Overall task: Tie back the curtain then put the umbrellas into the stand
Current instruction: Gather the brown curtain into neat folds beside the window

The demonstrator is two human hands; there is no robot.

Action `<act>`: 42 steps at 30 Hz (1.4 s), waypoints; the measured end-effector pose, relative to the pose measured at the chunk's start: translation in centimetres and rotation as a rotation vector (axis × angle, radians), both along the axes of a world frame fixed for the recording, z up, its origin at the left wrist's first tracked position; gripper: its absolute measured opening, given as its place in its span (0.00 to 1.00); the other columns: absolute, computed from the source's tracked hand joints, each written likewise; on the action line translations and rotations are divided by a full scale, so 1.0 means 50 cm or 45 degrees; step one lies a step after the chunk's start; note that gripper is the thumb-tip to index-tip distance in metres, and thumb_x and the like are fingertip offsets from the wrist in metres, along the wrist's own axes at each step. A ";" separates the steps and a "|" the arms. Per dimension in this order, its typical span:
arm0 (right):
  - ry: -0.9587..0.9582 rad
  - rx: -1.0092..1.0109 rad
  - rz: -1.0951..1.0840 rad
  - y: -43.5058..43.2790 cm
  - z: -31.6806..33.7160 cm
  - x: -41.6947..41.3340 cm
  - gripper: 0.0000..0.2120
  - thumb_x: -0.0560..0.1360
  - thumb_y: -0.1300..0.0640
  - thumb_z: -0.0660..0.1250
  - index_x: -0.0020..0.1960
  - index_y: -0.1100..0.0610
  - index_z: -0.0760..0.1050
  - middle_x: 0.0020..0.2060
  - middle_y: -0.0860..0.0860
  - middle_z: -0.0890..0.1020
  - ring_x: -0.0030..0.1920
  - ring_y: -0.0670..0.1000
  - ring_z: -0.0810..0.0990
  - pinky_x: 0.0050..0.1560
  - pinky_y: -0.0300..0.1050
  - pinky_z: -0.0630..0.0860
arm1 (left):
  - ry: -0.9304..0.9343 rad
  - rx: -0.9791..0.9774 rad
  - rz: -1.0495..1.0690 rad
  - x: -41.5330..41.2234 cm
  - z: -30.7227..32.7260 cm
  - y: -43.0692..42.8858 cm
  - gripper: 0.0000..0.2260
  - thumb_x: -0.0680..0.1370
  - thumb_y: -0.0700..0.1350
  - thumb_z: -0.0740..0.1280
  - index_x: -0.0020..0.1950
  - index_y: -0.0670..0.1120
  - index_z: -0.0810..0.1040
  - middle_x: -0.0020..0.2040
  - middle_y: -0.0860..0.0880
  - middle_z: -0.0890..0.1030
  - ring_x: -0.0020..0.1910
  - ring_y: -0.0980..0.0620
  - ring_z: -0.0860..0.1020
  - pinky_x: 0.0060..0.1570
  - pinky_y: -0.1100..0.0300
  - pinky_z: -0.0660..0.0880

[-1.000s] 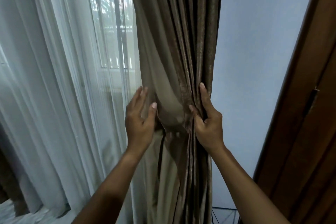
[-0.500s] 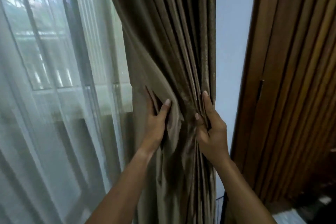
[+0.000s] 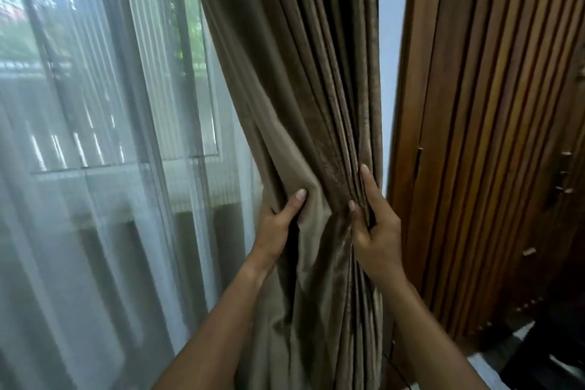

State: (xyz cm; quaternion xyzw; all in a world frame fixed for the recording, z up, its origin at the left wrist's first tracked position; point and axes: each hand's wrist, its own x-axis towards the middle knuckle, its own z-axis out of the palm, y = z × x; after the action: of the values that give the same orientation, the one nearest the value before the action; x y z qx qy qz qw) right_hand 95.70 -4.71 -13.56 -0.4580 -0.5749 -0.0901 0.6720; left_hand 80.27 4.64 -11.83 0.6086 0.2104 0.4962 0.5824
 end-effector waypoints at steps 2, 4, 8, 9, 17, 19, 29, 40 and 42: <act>0.028 -0.032 0.028 0.004 0.001 -0.009 0.29 0.81 0.68 0.63 0.79 0.53 0.61 0.72 0.32 0.69 0.73 0.36 0.68 0.72 0.35 0.67 | 0.074 -0.028 0.051 0.007 0.005 -0.018 0.36 0.69 0.68 0.72 0.71 0.50 0.75 0.63 0.52 0.83 0.62 0.53 0.81 0.69 0.48 0.74; 0.058 -0.057 0.076 0.008 -0.001 -0.023 0.30 0.82 0.66 0.63 0.79 0.48 0.60 0.72 0.29 0.67 0.74 0.37 0.67 0.72 0.33 0.66 | 0.103 -0.021 0.137 0.015 0.005 -0.034 0.37 0.69 0.71 0.69 0.73 0.51 0.73 0.64 0.52 0.82 0.62 0.53 0.81 0.68 0.49 0.74; 0.003 -0.125 0.152 0.010 -0.004 -0.047 0.35 0.78 0.42 0.67 0.79 0.36 0.54 0.76 0.36 0.65 0.77 0.40 0.66 0.74 0.34 0.64 | 0.128 0.093 0.166 0.020 -0.005 -0.064 0.25 0.78 0.60 0.67 0.71 0.50 0.75 0.62 0.51 0.83 0.61 0.54 0.82 0.63 0.54 0.78; -0.019 -0.138 0.166 0.011 -0.005 -0.047 0.38 0.76 0.40 0.70 0.79 0.37 0.53 0.77 0.38 0.65 0.77 0.41 0.65 0.74 0.35 0.64 | 0.104 0.077 0.120 0.019 -0.004 -0.069 0.21 0.81 0.55 0.66 0.71 0.47 0.75 0.62 0.49 0.84 0.61 0.52 0.82 0.61 0.57 0.79; 0.044 -0.050 0.202 0.027 -0.004 -0.024 0.41 0.75 0.66 0.74 0.78 0.42 0.58 0.75 0.49 0.71 0.75 0.45 0.71 0.74 0.41 0.68 | -0.095 -0.316 -0.292 -0.031 0.022 -0.069 0.24 0.79 0.52 0.64 0.70 0.40 0.75 0.67 0.40 0.80 0.67 0.45 0.78 0.69 0.50 0.71; 0.105 -0.052 0.248 0.027 0.000 -0.022 0.40 0.76 0.68 0.72 0.78 0.44 0.59 0.75 0.50 0.72 0.74 0.43 0.72 0.72 0.37 0.69 | -0.043 -0.199 -0.187 -0.040 0.017 -0.063 0.27 0.77 0.56 0.69 0.71 0.43 0.75 0.67 0.43 0.80 0.68 0.46 0.78 0.72 0.49 0.69; 0.102 -0.055 0.165 0.069 -0.012 -0.030 0.38 0.78 0.67 0.70 0.78 0.43 0.58 0.77 0.50 0.69 0.77 0.48 0.68 0.76 0.54 0.68 | 0.183 0.470 0.324 -0.072 -0.030 -0.014 0.20 0.83 0.52 0.62 0.75 0.50 0.69 0.71 0.54 0.76 0.72 0.61 0.71 0.71 0.65 0.65; 0.191 -0.230 -0.001 0.146 -0.022 -0.100 0.46 0.68 0.38 0.77 0.79 0.54 0.63 0.72 0.47 0.75 0.72 0.44 0.74 0.73 0.50 0.72 | 0.214 1.117 0.246 -0.094 -0.087 0.111 0.34 0.84 0.38 0.59 0.80 0.56 0.40 0.76 0.72 0.52 0.70 0.82 0.55 0.66 0.82 0.54; 0.202 -0.212 -0.046 0.166 -0.026 -0.109 0.44 0.69 0.49 0.80 0.79 0.55 0.63 0.70 0.48 0.77 0.71 0.46 0.75 0.72 0.54 0.73 | 0.123 1.165 0.258 -0.096 -0.099 0.134 0.37 0.84 0.40 0.58 0.78 0.66 0.37 0.76 0.70 0.61 0.68 0.78 0.63 0.65 0.80 0.60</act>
State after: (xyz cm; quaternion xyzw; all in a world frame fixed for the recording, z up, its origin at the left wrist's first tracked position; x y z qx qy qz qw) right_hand 90.24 3.56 -14.87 -0.5282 -0.5170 -0.0174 0.6734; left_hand 75.46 11.34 -16.78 0.8015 0.0553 0.5635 0.1925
